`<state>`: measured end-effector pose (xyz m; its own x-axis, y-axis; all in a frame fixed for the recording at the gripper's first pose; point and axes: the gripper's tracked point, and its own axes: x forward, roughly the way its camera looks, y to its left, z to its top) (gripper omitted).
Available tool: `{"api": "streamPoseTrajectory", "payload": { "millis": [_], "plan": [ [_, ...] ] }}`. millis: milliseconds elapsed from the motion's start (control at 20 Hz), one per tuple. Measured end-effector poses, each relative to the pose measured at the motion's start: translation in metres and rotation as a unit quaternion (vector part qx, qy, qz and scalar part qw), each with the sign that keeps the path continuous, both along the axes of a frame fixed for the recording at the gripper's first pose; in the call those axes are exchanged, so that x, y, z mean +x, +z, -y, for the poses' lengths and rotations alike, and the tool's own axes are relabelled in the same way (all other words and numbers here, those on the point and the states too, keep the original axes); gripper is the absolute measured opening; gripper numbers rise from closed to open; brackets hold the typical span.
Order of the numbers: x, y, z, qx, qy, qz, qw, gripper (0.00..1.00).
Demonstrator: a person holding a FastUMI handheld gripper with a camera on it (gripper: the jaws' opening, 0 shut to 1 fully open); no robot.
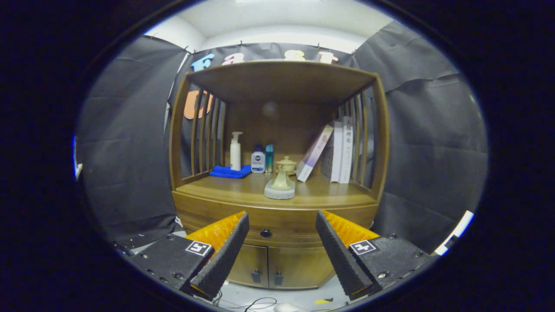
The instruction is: Pull open the drawer, take out the items inside it, and place them on the countertop above the cabinet.
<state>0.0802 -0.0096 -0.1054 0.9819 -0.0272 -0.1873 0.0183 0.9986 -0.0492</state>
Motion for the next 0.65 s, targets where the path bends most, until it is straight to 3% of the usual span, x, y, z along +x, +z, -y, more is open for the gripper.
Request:
{"api": "streamPoseTrajectory", "payload": {
  "millis": [350,650],
  "plan": [
    [-0.064,0.059,0.030,0.034,-0.006,0.050,0.998,1.00],
    [-0.084,0.083,0.034,0.039,-0.007,0.065,0.997,0.99]
  ]
}}
